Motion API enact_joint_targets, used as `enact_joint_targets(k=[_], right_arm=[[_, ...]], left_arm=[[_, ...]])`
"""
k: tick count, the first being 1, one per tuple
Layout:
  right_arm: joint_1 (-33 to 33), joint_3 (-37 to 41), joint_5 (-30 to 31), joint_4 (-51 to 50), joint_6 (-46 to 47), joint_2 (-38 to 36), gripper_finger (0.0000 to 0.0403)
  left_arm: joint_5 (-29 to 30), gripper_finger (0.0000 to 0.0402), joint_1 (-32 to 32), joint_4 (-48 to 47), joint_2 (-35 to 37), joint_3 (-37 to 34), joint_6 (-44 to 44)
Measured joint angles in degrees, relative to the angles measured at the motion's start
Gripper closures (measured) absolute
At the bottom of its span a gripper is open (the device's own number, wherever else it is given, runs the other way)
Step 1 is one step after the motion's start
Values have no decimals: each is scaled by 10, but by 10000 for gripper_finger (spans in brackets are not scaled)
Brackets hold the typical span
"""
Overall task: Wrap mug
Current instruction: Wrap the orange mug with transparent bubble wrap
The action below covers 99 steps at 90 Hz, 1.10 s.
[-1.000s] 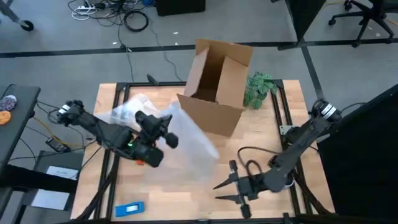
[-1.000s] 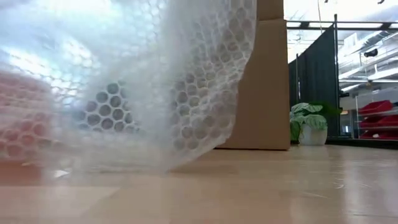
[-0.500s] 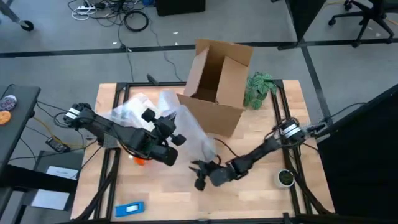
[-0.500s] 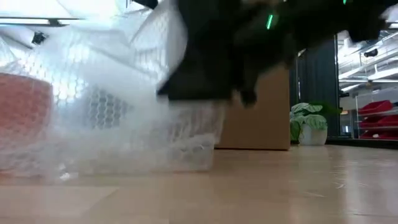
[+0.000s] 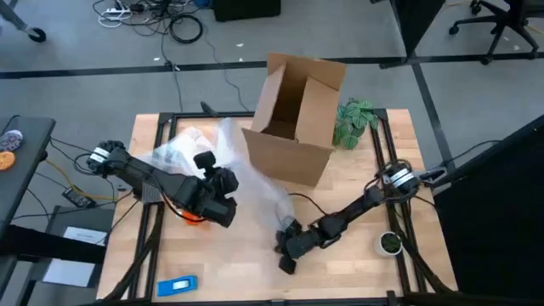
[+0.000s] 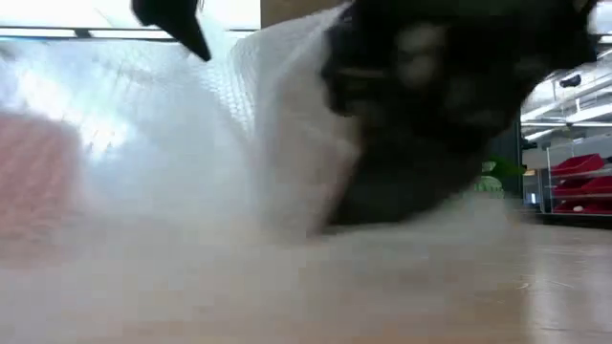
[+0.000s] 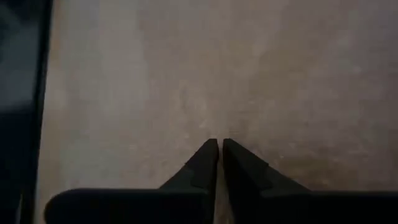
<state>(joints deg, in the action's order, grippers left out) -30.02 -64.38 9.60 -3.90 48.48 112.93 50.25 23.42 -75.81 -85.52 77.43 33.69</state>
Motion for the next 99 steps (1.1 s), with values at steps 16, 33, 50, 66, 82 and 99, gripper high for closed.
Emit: enact_joint_targets(k=[16,33,50,66,82,99], right_arm=[[-49,1,-72,-268,103,-117,402],[-107,1,-42,-468,264,-230,403],[-158,1,108,-417,271,-284,403],[-180,1,179,-248,141,-287,403],[-184,1,199,-60,-31,-264,403],[-151,0,136,56,-74,-172,403]], left_arm=[[-85,357,13,-8,0,0,-5],[-186,357,37,23,0,0,-5],[-279,355,65,178,0,0,-23],[-396,331,81,290,0,0,-32],[-405,277,86,290,-2,0,11],[-410,212,89,290,-17,0,26]])
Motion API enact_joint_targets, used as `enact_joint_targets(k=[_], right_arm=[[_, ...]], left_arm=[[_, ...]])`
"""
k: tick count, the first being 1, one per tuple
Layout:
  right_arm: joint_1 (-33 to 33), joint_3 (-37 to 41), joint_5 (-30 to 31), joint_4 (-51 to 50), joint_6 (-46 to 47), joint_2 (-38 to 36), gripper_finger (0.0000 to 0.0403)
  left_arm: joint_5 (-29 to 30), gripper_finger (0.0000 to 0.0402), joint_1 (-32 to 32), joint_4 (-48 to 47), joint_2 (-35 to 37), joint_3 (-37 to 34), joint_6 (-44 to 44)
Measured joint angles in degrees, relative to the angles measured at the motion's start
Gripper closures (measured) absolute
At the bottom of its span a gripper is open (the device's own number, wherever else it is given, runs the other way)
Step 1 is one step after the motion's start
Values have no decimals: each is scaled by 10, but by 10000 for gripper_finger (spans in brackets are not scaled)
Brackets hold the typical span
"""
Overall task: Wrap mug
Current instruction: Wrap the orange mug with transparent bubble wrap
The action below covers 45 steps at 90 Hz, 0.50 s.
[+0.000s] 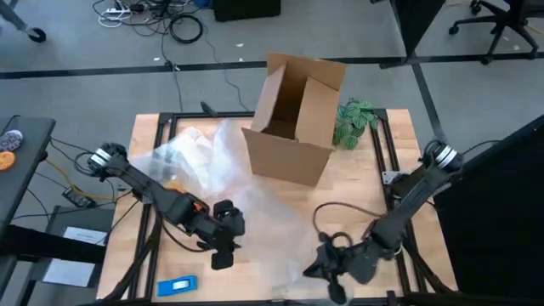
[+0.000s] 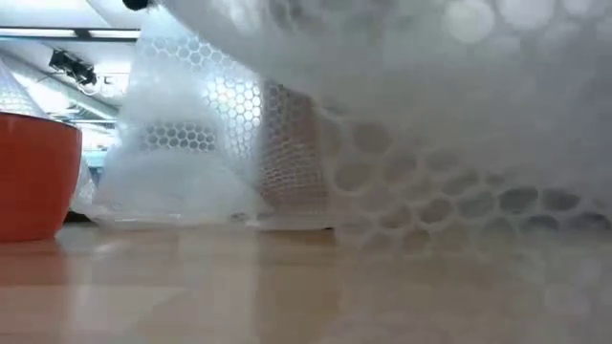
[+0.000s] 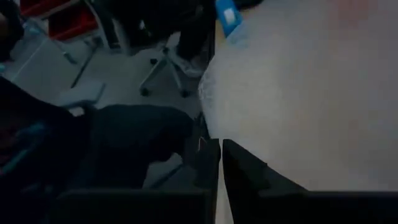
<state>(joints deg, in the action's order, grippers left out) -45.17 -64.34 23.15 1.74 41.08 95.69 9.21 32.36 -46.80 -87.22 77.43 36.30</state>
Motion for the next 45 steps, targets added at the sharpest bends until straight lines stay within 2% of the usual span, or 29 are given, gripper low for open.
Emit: enact_joint_targets(k=[8,19,29,34,45], right_arm=[[19,0,-47,16,42,53,403],[37,0,-108,-11,125,114,403],[44,0,-179,-86,197,148,403],[44,0,-215,-135,229,149,403],[39,-1,-298,-259,284,123,402]], left_arm=[[-8,195,-1,-20,4,16,-41],[49,191,-1,-82,26,76,-57],[76,191,4,-136,40,134,-62],[121,191,10,-145,43,147,-67],[262,191,19,-142,47,140,-83]])
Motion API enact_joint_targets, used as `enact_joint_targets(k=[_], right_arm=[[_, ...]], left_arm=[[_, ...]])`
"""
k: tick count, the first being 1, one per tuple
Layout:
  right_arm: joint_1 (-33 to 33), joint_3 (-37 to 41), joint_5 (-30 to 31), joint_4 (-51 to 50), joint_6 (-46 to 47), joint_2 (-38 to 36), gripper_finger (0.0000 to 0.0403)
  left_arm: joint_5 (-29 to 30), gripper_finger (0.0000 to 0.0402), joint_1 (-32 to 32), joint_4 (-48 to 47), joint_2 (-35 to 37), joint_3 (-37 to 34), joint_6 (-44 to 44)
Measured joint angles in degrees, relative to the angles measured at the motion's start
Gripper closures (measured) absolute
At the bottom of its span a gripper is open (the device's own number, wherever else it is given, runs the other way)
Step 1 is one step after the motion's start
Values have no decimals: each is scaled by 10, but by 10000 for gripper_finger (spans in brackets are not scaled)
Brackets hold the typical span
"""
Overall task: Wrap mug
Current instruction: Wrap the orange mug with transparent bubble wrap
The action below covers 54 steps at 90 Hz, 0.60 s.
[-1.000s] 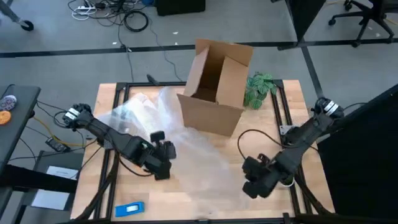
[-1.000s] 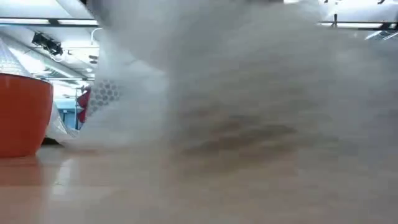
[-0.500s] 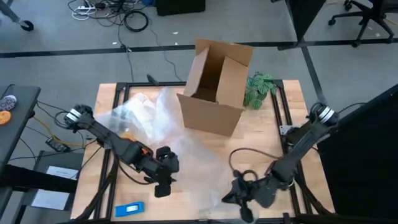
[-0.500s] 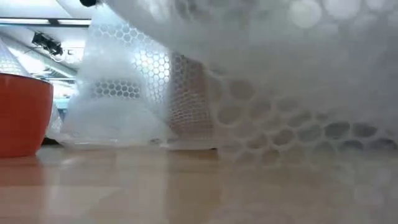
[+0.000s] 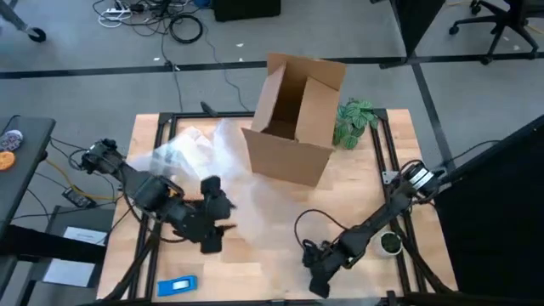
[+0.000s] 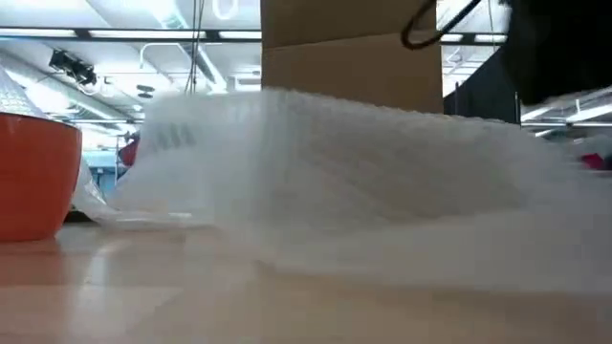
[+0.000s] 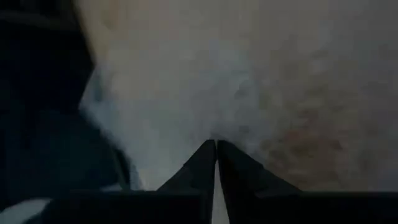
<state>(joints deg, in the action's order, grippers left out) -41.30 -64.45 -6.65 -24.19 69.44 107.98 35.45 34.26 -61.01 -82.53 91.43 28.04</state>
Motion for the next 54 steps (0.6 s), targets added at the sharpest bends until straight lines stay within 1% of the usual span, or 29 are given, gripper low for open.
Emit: enact_joint_targets(k=[4,7,16,21,27,34,41,46,54], right_arm=[[-6,1,-18,-40,18,-15,402],[-10,2,-24,-71,31,-30,402],[-25,2,-14,-132,61,-89,402],[-33,2,25,-150,64,-120,403],[-41,2,98,-136,41,-151,403],[-41,2,180,-89,-21,-182,403],[-33,1,244,-41,-87,-194,403],[-21,1,267,-20,-128,-195,403],[1,1,270,6,-178,-187,403]], left_arm=[[29,191,-3,5,-3,-15,5],[39,191,-7,11,-5,-31,12],[31,193,-29,83,-16,-96,23],[11,195,-42,143,-23,-138,23],[-30,198,-59,232,-38,-187,18],[-72,200,-79,318,-59,-238,8],[-79,200,-100,385,-87,-276,7],[-76,200,-114,409,-107,-294,10],[-77,200,-133,422,-151,-306,27]])
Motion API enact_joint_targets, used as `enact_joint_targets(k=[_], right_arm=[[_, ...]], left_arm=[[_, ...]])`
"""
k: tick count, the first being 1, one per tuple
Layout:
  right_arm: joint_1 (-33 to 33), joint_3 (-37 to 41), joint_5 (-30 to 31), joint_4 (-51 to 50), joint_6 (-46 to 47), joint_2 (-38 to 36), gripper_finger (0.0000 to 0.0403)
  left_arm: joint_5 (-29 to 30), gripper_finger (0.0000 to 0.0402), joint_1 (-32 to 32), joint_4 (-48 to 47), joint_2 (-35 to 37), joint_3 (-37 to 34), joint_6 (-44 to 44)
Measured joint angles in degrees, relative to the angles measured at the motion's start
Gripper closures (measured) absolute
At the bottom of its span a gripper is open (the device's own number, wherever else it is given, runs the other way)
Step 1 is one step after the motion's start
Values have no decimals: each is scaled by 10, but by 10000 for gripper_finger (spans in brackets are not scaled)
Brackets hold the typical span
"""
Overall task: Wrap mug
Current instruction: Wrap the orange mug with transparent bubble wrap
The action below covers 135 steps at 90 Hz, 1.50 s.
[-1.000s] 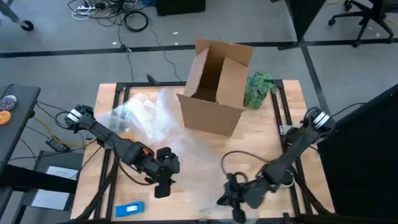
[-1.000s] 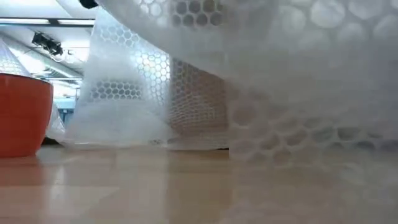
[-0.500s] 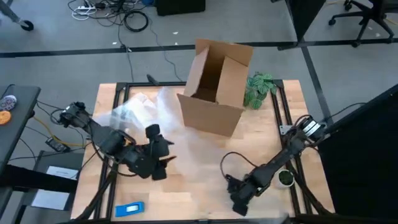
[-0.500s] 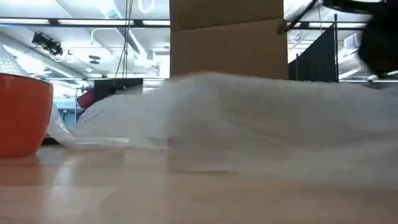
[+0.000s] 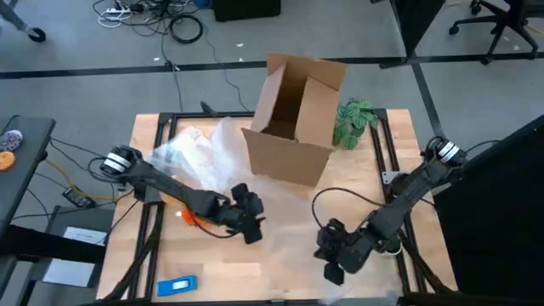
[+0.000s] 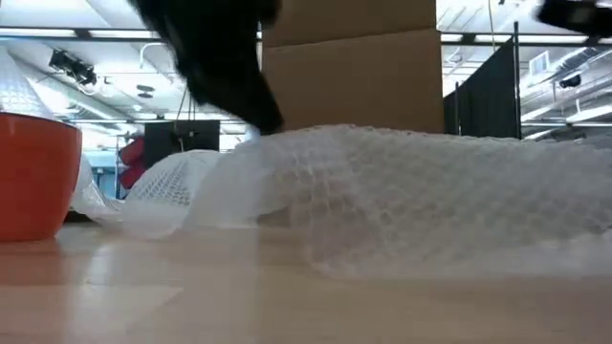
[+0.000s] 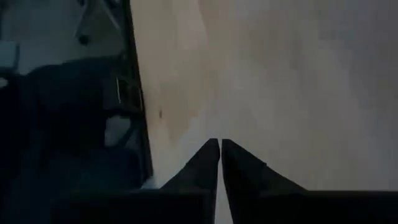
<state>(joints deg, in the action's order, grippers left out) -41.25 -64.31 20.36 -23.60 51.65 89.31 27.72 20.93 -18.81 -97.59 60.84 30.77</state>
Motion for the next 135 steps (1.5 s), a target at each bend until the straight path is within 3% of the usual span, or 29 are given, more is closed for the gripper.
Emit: enact_joint_targets(k=[8,22,30,48,65,79,90,116,135], right_arm=[[28,0,8,2,-32,21,403],[71,0,52,11,-52,69,403],[89,0,55,26,-53,104,403],[111,0,-31,95,-59,191,403],[121,-5,-86,57,-50,226,403],[129,-2,-64,-61,-62,193,403],[134,5,-12,-138,-69,148,403],[125,1,44,-99,-80,74,403],[124,1,37,-58,-93,82,403]], left_arm=[[-33,200,-9,-4,-41,-1,19],[-159,200,-1,-30,-83,4,53],[-173,200,14,-81,-83,14,73],[-142,201,45,-218,-58,69,70],[-87,200,54,-276,-21,109,55],[-26,200,83,-295,43,121,60],[-18,200,114,-347,89,120,108],[-29,200,195,-568,126,120,309],[-64,200,204,-578,121,91,356]])
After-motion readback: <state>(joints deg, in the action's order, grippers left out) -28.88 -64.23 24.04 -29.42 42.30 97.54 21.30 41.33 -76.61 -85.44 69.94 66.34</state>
